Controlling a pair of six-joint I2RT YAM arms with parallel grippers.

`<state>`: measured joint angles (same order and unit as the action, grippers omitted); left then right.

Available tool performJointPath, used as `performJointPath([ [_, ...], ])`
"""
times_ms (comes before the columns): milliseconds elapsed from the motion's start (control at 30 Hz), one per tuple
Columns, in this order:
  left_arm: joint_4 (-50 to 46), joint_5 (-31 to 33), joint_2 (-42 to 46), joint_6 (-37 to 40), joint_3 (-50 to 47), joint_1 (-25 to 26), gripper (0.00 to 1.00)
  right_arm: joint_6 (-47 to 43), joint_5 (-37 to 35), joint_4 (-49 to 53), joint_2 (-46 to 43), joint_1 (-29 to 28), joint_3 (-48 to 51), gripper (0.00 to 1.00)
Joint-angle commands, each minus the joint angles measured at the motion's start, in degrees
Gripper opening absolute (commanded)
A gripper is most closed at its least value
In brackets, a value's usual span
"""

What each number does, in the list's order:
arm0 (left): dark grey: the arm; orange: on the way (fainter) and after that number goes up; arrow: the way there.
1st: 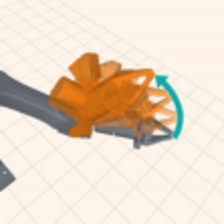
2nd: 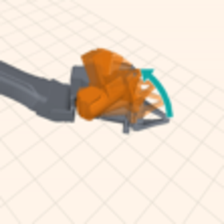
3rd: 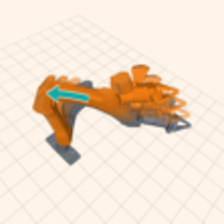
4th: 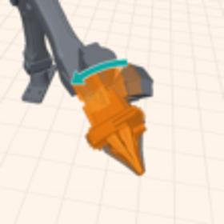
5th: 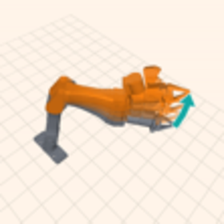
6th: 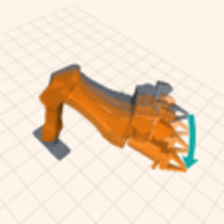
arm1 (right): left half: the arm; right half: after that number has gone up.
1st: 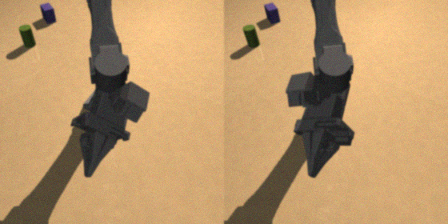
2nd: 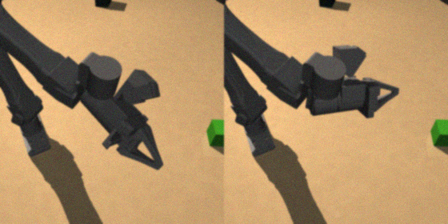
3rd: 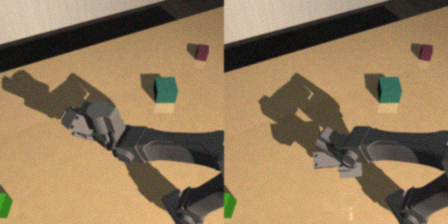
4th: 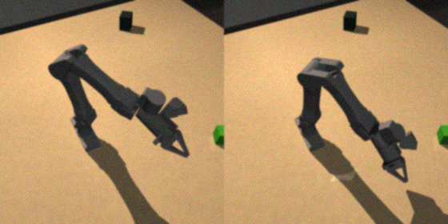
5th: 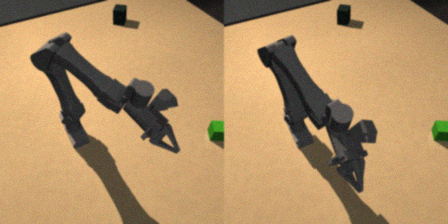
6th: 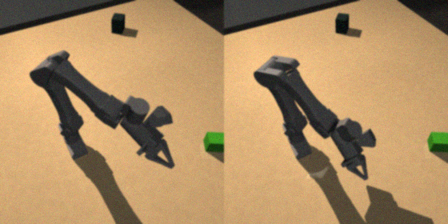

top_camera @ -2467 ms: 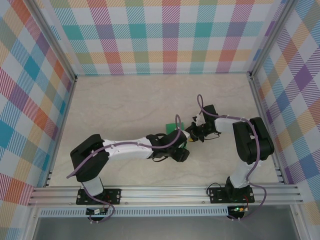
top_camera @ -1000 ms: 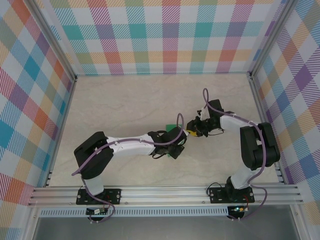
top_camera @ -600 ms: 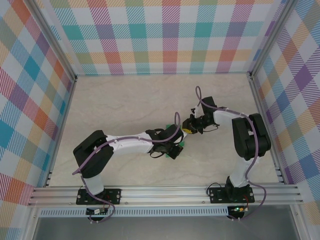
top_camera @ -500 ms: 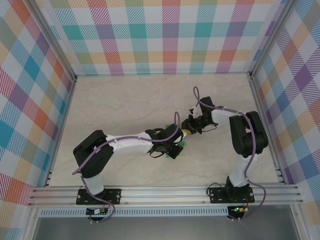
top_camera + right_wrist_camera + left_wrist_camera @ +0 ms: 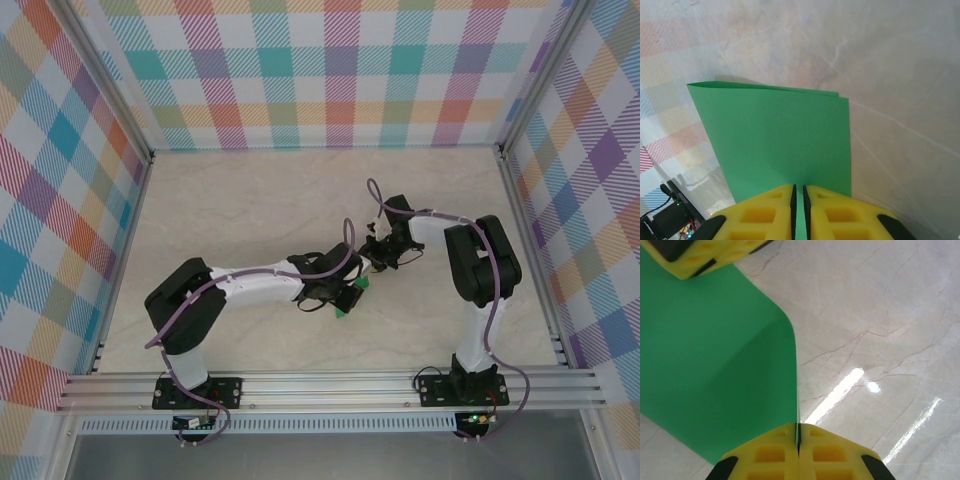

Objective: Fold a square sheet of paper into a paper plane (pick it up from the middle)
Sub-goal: Third fold the triangle at the center of the table.

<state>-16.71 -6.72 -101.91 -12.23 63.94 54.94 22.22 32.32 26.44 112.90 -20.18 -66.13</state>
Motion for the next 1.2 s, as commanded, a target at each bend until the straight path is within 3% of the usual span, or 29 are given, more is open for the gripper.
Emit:
performJointPath([
  [0,-1.7,-1.9,0.5,-0.8,-0.2,-2.6,0.0,-2.0,-3.7,2.8,1.7,-0.5,0.8,0.15],
  [200,-2.0,-3.2,-0.9,-0.7,0.0,-5.2,0.01,-1.7,-3.6,2.5,1.3,-0.6,1.3,0.16],
  [600,-0.7,-6.5,-3.1,-3.1,-0.9,-5.6,0.04,-0.8,-3.0,1.9,0.6,-0.6,2.2,0.16],
  [800,0.3,-2.5,-1.6,-4.3,-2.7,-5.6,0.04,-0.7,-2.9,1.6,0.6,-0.6,2.6,0.17],
  [1167,0.3,-0.8,-2.3,-3.6,-1.7,-5.8,0.05,-0.6,-3.0,1.9,0.5,-0.6,2.7,0.17],
])
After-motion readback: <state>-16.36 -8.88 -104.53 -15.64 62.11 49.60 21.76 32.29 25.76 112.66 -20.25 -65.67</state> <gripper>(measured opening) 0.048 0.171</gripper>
